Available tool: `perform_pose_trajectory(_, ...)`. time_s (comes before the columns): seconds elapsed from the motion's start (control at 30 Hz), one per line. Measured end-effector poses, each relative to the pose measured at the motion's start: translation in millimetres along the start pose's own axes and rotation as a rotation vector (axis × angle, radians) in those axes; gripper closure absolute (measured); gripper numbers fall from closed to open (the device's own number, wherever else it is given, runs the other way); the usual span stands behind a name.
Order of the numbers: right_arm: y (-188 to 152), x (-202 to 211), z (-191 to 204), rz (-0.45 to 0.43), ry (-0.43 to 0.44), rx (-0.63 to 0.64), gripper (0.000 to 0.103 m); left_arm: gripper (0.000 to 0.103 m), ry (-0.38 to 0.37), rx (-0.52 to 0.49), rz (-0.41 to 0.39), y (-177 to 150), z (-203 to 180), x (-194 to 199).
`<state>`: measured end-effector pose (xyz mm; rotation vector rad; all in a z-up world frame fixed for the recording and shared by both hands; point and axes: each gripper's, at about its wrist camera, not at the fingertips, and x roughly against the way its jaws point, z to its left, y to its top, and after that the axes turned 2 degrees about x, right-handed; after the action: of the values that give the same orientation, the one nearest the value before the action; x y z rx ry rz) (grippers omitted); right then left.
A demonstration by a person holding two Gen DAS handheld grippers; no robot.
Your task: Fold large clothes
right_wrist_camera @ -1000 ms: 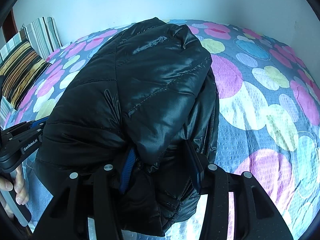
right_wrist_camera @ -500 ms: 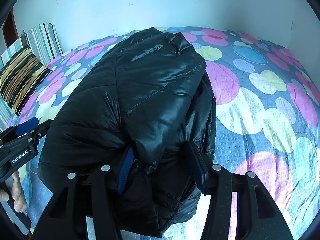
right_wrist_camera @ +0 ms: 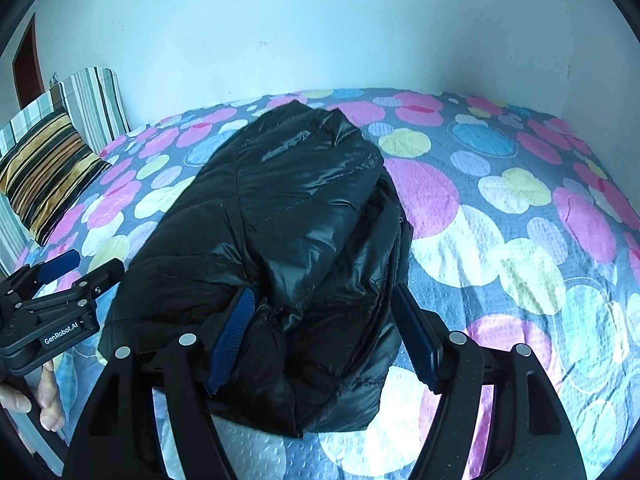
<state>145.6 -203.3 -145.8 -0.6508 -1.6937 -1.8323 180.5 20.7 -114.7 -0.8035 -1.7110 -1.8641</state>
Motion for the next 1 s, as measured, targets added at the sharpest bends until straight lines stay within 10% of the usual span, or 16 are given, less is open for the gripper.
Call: perform_pose_trajectory(1.0, -8, 106, 13, -0.174, -0.032, 0.011, 0.024, 0.003, 0.041, 0.057, -0.181, -3, -4, 119)
